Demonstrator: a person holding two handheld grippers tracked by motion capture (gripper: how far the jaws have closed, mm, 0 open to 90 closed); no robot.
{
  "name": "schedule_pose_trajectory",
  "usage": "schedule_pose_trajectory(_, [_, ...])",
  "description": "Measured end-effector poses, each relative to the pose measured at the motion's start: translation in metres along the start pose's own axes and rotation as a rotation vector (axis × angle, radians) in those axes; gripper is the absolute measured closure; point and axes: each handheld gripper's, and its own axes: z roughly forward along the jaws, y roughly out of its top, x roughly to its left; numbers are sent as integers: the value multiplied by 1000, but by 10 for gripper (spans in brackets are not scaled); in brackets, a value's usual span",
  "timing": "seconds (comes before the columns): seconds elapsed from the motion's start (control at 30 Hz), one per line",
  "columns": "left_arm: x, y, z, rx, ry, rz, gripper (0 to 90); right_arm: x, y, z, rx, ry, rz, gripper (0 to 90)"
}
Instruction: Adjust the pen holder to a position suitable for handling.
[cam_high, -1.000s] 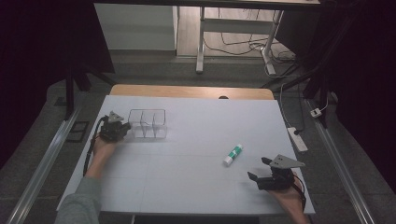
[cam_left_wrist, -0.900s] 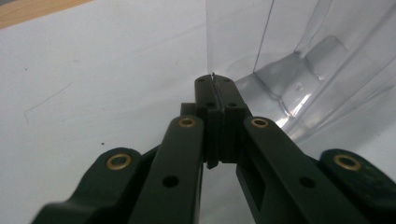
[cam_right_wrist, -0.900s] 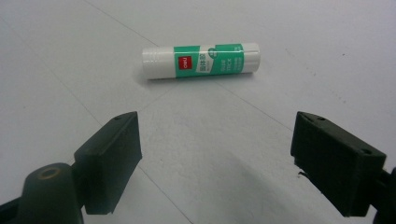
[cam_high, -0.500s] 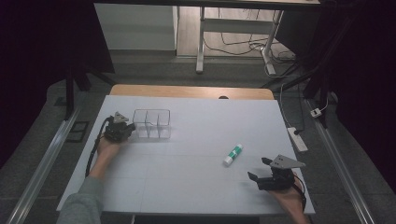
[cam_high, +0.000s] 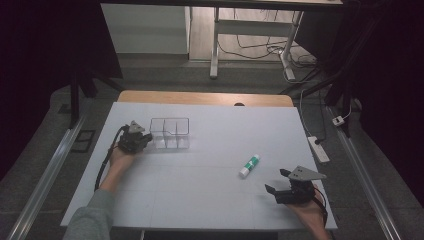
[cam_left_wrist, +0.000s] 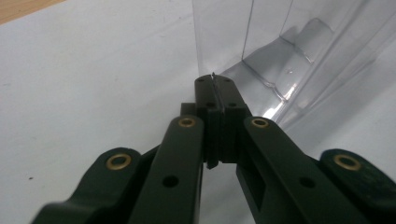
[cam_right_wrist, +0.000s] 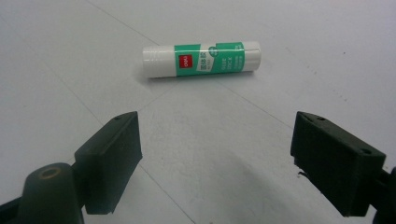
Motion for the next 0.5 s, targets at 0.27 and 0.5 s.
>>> schedule_pose_trajectory(0.27, [-5,3,1,-5,-14,4,890,0,0,0,0,1,-1,160])
schedule_pose_trajectory(0.5, [-6,4,2,-9,-16,-7,890,1,0,1,2,3,0,159])
